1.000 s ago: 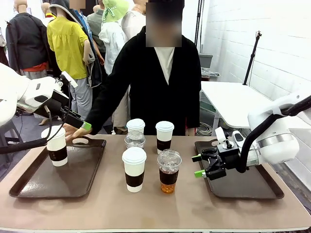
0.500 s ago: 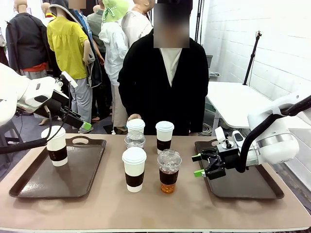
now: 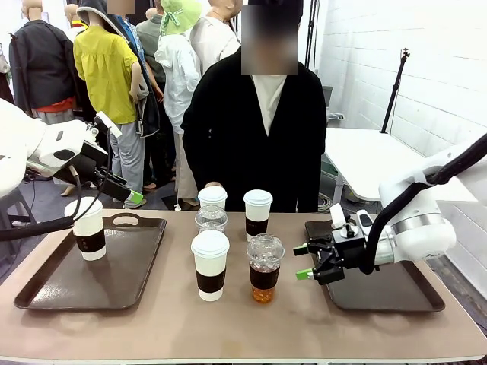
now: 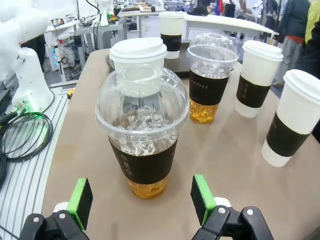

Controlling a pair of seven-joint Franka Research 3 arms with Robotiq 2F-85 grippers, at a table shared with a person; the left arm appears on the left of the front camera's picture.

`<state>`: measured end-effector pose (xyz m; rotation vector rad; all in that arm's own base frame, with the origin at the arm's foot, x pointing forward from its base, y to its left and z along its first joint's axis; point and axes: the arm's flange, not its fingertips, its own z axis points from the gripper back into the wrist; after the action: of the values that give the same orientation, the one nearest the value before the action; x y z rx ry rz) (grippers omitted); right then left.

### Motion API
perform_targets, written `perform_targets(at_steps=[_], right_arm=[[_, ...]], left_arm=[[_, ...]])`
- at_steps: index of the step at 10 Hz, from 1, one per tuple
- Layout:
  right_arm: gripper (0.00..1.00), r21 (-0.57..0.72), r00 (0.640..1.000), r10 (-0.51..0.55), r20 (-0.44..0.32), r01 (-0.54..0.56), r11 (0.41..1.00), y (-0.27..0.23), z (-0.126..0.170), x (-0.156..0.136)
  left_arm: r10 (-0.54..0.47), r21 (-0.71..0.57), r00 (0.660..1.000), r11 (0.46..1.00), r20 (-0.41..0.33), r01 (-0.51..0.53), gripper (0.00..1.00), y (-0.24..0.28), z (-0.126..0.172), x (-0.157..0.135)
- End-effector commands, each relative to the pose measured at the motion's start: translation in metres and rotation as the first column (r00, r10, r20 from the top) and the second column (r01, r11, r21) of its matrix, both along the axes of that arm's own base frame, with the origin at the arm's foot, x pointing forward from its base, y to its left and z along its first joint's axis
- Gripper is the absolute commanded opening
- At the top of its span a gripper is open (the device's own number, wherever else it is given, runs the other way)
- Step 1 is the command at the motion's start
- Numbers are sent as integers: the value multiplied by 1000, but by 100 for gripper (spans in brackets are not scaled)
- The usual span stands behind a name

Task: Distribute the coffee onto the tray.
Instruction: Pick up one iced Americano and place it on the right Handle tray.

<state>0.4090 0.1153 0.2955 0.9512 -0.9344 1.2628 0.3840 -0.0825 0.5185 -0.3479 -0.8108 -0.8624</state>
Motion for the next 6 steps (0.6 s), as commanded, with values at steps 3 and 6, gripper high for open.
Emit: perform_targets(at_steps=[3,6], right_arm=[[100,54,999,25,24,-26,998,17,-24,10],[100,87,999,46,11,-47,995,27,-34,14]], left_arm=[[-19,-4,1000,1000,1,19,100,3,-3,3],[-19,-4,1000,1000,1,19,100,3,-3,3]])
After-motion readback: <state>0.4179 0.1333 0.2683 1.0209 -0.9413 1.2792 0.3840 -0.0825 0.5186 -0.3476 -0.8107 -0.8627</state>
